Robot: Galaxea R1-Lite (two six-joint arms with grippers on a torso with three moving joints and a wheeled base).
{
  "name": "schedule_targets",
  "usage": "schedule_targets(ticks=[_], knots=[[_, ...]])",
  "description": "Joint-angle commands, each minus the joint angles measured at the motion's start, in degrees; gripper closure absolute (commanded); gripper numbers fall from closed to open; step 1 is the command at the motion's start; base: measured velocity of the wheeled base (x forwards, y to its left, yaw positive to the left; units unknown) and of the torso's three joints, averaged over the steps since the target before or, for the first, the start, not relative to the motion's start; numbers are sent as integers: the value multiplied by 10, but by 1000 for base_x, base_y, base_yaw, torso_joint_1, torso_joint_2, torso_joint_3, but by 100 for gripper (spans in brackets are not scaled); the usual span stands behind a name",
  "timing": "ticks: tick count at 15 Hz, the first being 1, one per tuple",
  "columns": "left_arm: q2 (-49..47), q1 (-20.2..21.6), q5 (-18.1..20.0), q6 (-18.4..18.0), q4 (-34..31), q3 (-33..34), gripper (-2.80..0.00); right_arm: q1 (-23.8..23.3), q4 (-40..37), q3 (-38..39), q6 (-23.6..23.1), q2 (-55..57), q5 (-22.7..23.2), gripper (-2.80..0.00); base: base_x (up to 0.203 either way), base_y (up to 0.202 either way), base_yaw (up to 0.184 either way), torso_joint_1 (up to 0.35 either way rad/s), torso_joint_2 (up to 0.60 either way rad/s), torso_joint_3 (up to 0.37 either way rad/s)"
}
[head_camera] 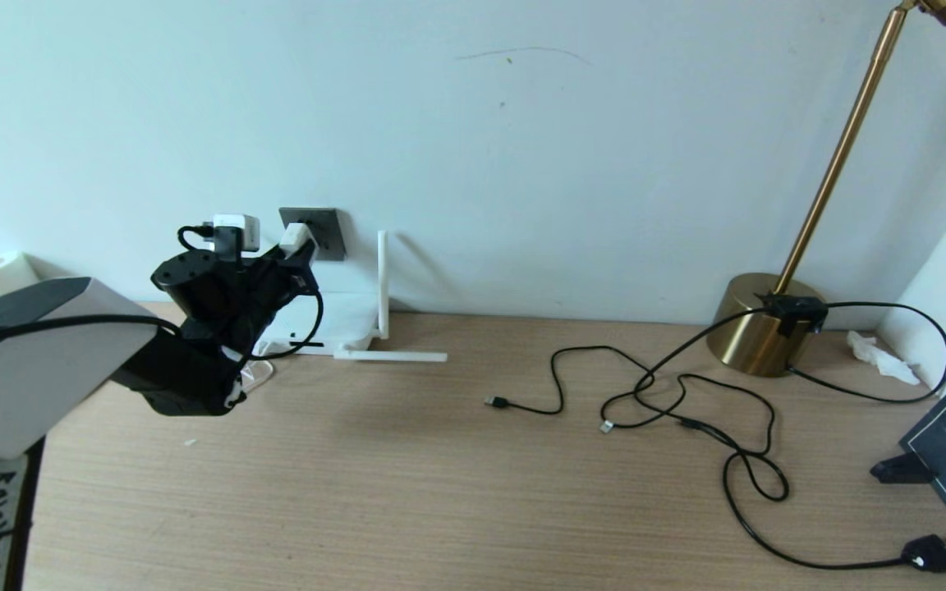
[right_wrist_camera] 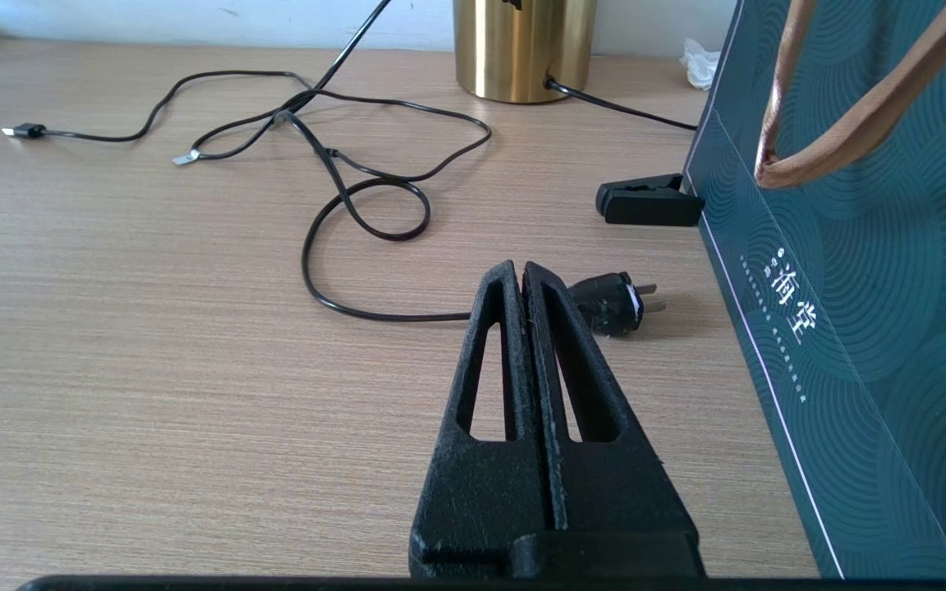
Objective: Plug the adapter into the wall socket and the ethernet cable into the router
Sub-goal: Plug plug into socket
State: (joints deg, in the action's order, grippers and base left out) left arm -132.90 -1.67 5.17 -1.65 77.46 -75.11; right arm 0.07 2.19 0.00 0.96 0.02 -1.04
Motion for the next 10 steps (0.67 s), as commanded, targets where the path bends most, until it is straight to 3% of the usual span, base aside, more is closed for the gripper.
schedule_targets(ticks=[1, 10], knots=[[12, 0, 0, 0, 8, 6, 0, 0, 0, 6, 0, 0, 0, 0, 0, 0, 0, 0, 0, 0], [25, 0, 0, 0, 10, 42, 0, 0, 1, 6, 0, 0, 0, 0, 0, 0, 0, 0, 0, 0]])
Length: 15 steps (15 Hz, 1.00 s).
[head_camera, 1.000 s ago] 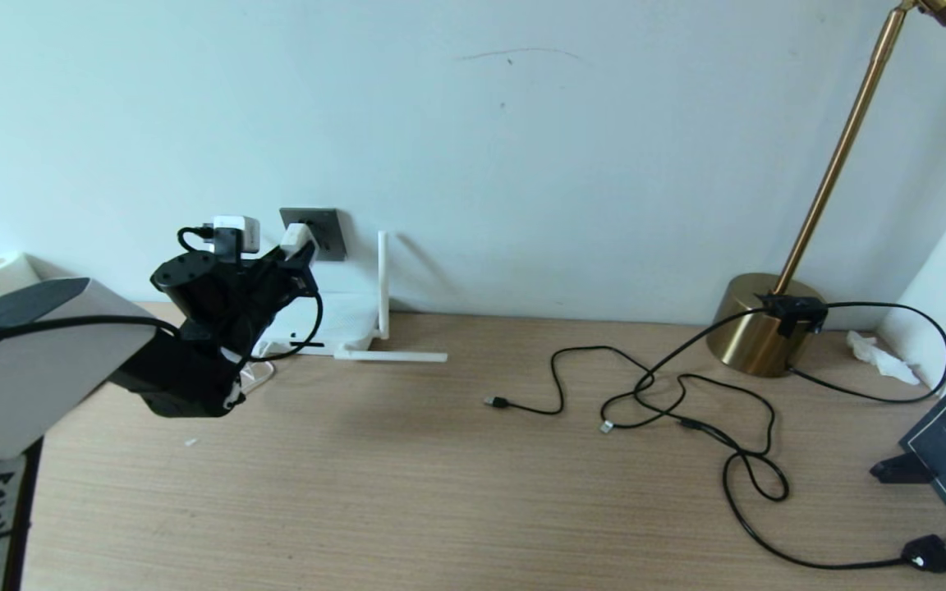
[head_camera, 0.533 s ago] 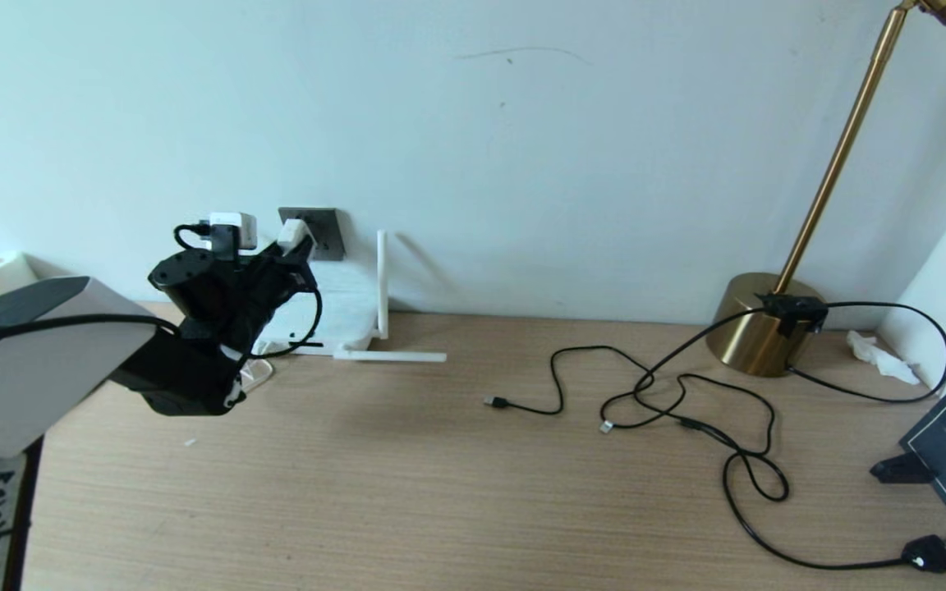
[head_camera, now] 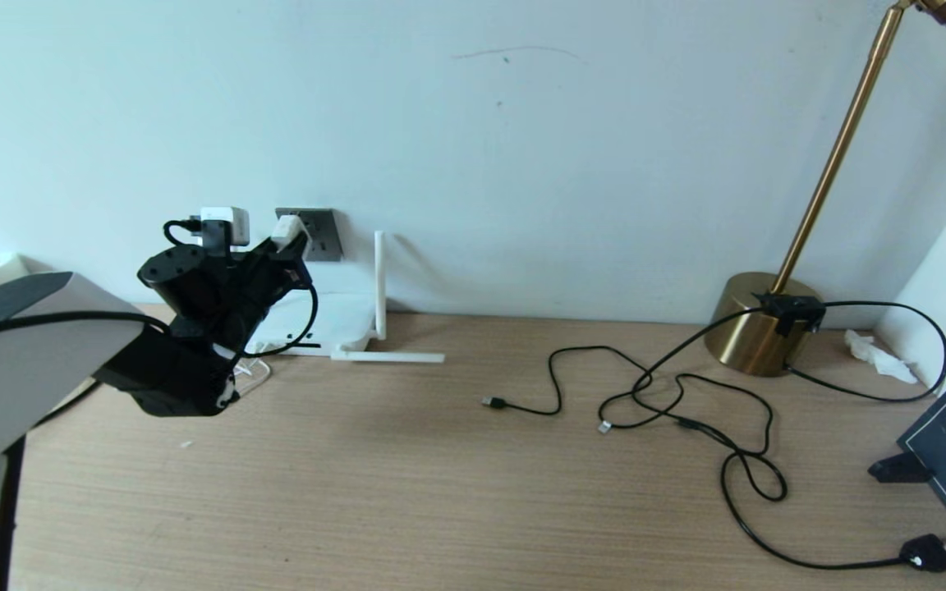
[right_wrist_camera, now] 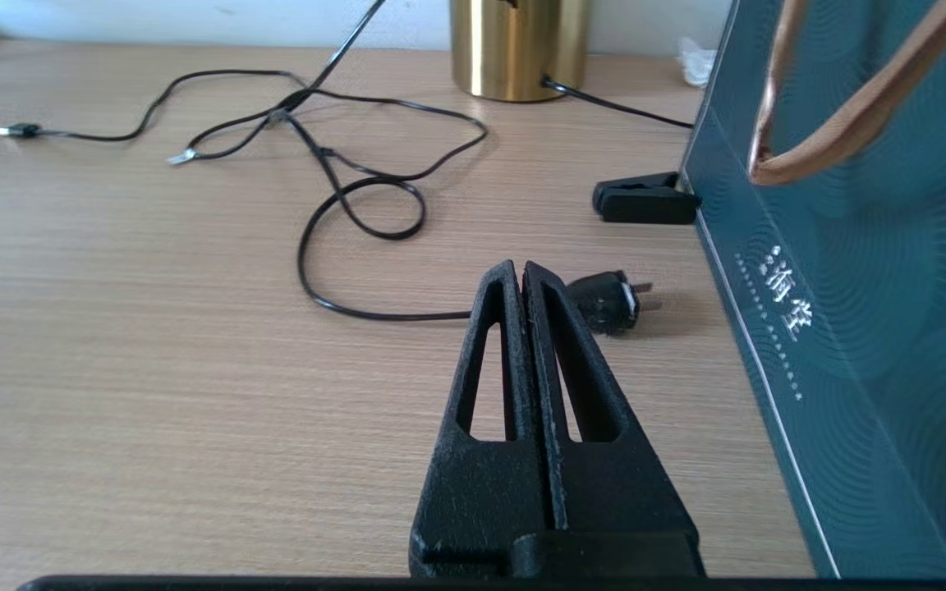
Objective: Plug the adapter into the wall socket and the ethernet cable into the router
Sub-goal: Plug plug into socket
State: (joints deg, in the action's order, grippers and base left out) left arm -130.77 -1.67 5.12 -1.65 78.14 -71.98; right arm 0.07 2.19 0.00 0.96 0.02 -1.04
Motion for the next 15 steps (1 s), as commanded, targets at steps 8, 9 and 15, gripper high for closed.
schedule_targets(ticks=[8, 9, 15], knots=[[62, 12, 41, 15, -143, 3, 0, 0, 0, 6, 0, 0, 0, 0, 0, 0, 0, 0, 0, 0], [61, 13, 42, 16, -160, -6, 0, 0, 0, 6, 0, 0, 0, 0, 0, 0, 0, 0, 0, 0], [50, 13, 38, 16, -191, -45, 0, 0, 1, 6, 0, 0, 0, 0, 0, 0, 0, 0, 0, 0]])
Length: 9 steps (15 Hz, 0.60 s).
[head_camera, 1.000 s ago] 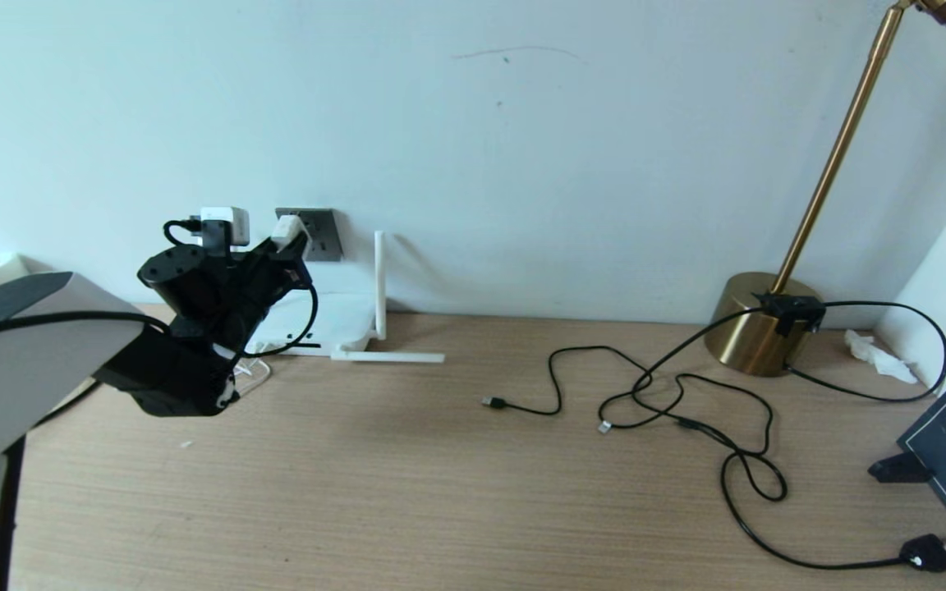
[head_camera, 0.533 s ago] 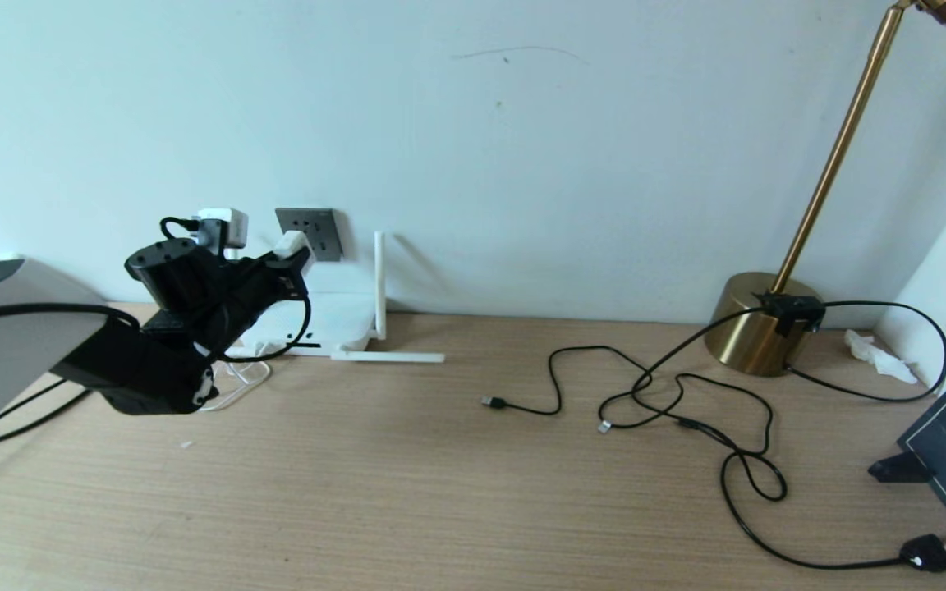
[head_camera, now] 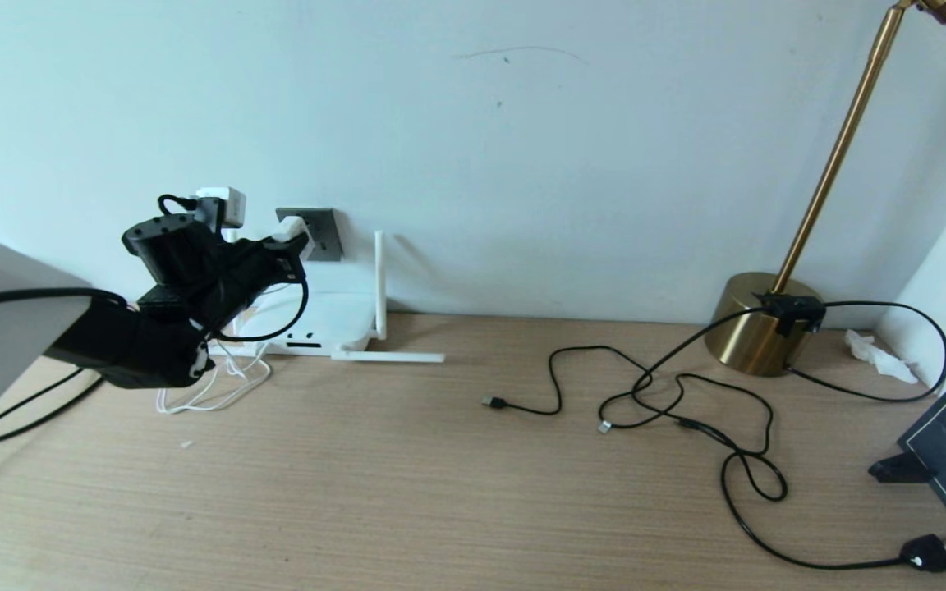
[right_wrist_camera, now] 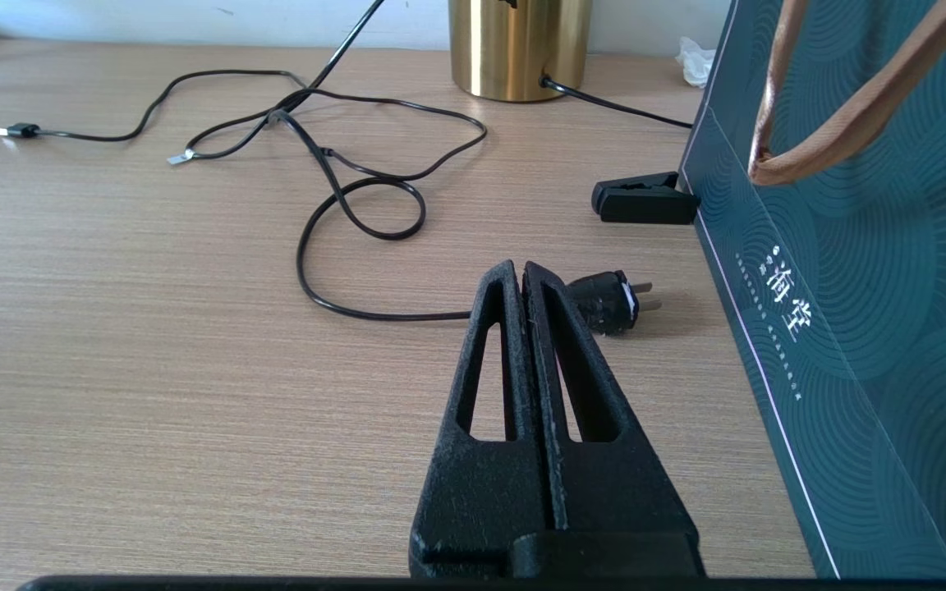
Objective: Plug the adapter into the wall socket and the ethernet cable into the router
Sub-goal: Plug plug into socket
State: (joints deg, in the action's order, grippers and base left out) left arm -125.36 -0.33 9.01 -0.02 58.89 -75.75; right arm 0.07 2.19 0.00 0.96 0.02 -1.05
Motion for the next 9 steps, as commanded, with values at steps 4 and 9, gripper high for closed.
schedule_targets(ticks=[4, 9], knots=[[-7, 1, -1, 0, -4, -5, 0, 0, 0, 6, 0, 0, 0, 0, 0, 0, 0, 0, 0, 0], [-9, 1, -1, -1, -4, 6, 0, 0, 0, 6, 0, 0, 0, 0, 0, 0, 0, 0, 0, 0]])
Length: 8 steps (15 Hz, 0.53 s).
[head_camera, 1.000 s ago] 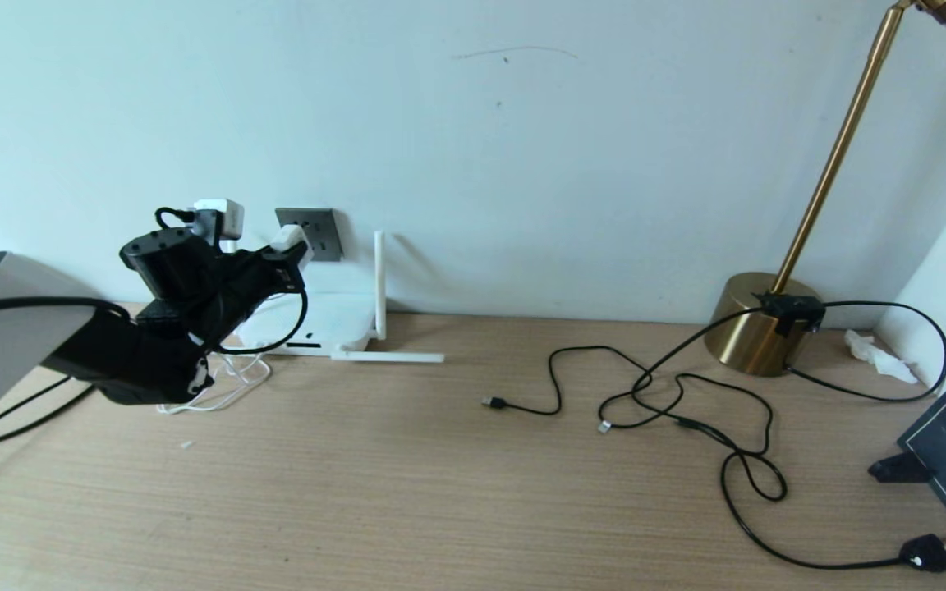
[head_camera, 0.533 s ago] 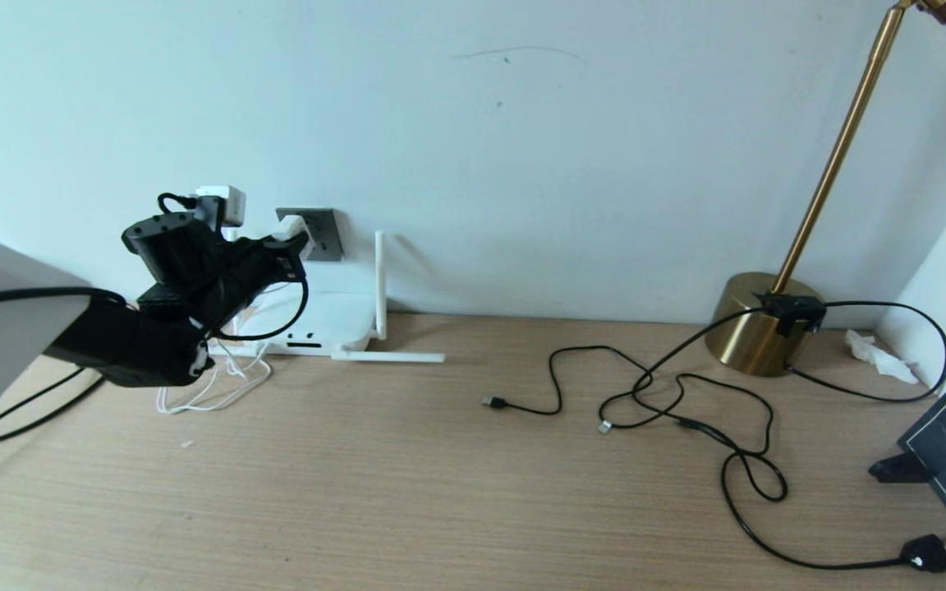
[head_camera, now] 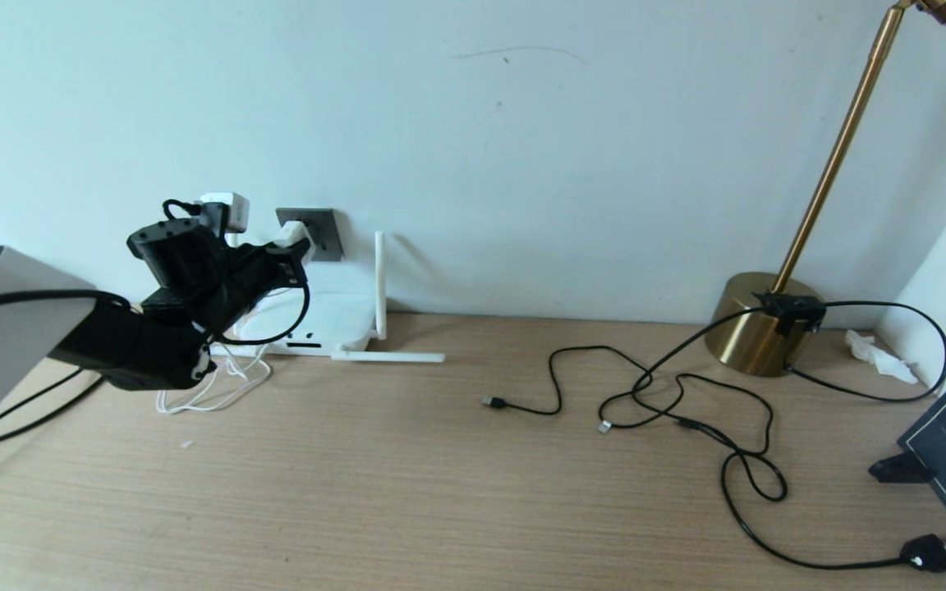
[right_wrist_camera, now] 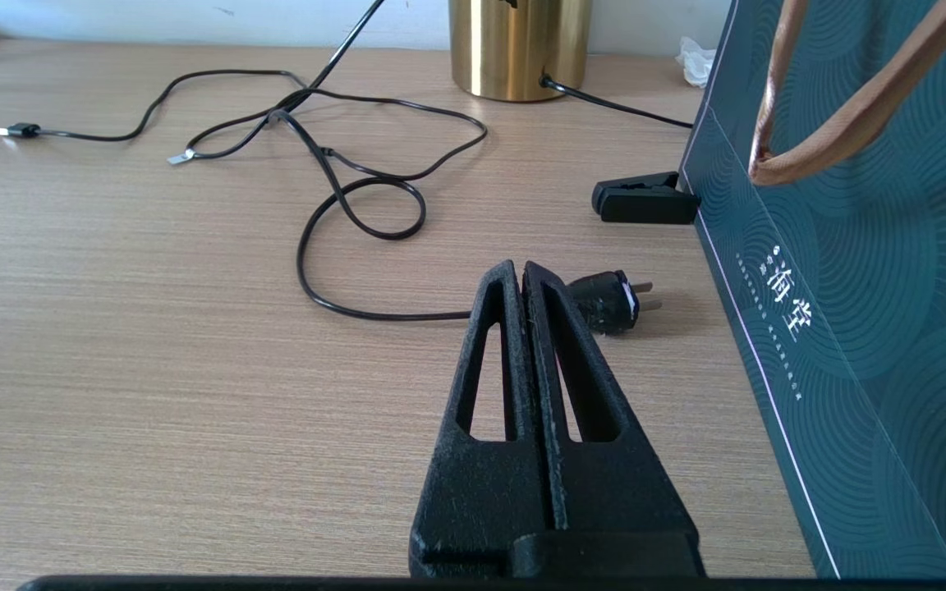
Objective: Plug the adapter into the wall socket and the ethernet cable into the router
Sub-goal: Plug plug into socket
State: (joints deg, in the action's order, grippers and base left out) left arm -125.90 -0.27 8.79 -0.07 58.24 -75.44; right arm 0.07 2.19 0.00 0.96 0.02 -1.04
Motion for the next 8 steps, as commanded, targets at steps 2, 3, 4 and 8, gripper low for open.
schedule_targets(ticks=[2, 3, 4, 8], knots=[[-2, 0, 1, 0, 3, 9, 0, 0, 0, 6, 0, 0, 0, 0, 0, 0, 0, 0, 0, 0], [-3, 0, 1, 0, 2, 8, 0, 0, 1, 6, 0, 0, 0, 0, 0, 0, 0, 0, 0, 0], [-3, 0, 1, 0, 2, 7, 0, 0, 0, 6, 0, 0, 0, 0, 0, 0, 0, 0, 0, 0], [-11, 0, 1, 0, -3, -4, 0, 0, 0, 6, 0, 0, 0, 0, 0, 0, 0, 0, 0, 0]])
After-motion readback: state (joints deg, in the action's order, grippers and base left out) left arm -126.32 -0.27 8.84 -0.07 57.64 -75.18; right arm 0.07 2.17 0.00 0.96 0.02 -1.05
